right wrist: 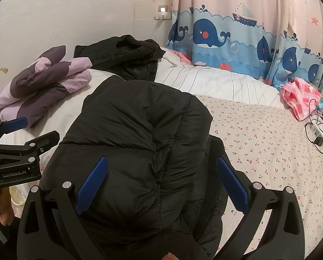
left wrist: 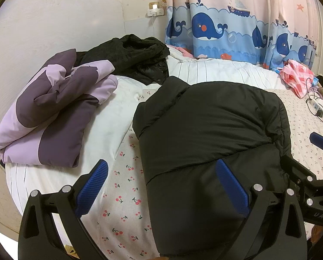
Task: Fold large clothes
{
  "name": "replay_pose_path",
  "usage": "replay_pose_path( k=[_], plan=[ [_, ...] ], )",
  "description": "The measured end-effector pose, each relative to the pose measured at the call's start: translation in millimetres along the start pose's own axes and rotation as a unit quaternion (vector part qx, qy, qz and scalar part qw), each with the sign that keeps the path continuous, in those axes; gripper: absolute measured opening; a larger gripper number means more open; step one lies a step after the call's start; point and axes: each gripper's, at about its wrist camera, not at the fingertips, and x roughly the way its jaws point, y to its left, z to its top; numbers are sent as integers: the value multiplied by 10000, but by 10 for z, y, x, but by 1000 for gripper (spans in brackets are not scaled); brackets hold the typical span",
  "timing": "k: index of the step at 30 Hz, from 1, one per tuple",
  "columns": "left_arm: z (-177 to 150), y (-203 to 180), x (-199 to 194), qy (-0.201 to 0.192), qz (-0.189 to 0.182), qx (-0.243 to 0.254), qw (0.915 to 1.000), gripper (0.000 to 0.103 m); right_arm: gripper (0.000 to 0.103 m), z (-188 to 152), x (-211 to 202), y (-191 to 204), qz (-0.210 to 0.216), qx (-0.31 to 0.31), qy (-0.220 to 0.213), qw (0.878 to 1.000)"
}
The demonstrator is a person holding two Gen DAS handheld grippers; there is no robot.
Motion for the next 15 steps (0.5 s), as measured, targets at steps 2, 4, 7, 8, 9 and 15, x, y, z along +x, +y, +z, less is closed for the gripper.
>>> replay_pose_path(
  k=[2, 4, 7, 8, 9, 15],
  plan=[
    [-3, -1, -3, 0, 9, -1, 10000, 96, 96, 4, 2, 6, -2, 5, -11, 10000],
    [-3, -2, -3, 3, 7, -6, 10000, 95, 96, 6, 5, 3, 0, 14, -13, 10000],
    [-1, -3, 3, -4, 19, 4, 10000, 96, 96, 2, 23, 28, -3, 12, -19, 10000],
    [-3, -5, 1, -6, 25, 5, 10000, 96, 96, 1, 28, 33, 0, 12, -16, 10000],
    [2, -1, 12, -6, 22, 7, 10000, 96, 96, -1, 20, 24, 5, 13, -16, 10000],
    [8, 22, 42, -13, 22, -1, 10000, 96, 96, 1, 32, 38, 1, 21, -14, 10000]
  ],
)
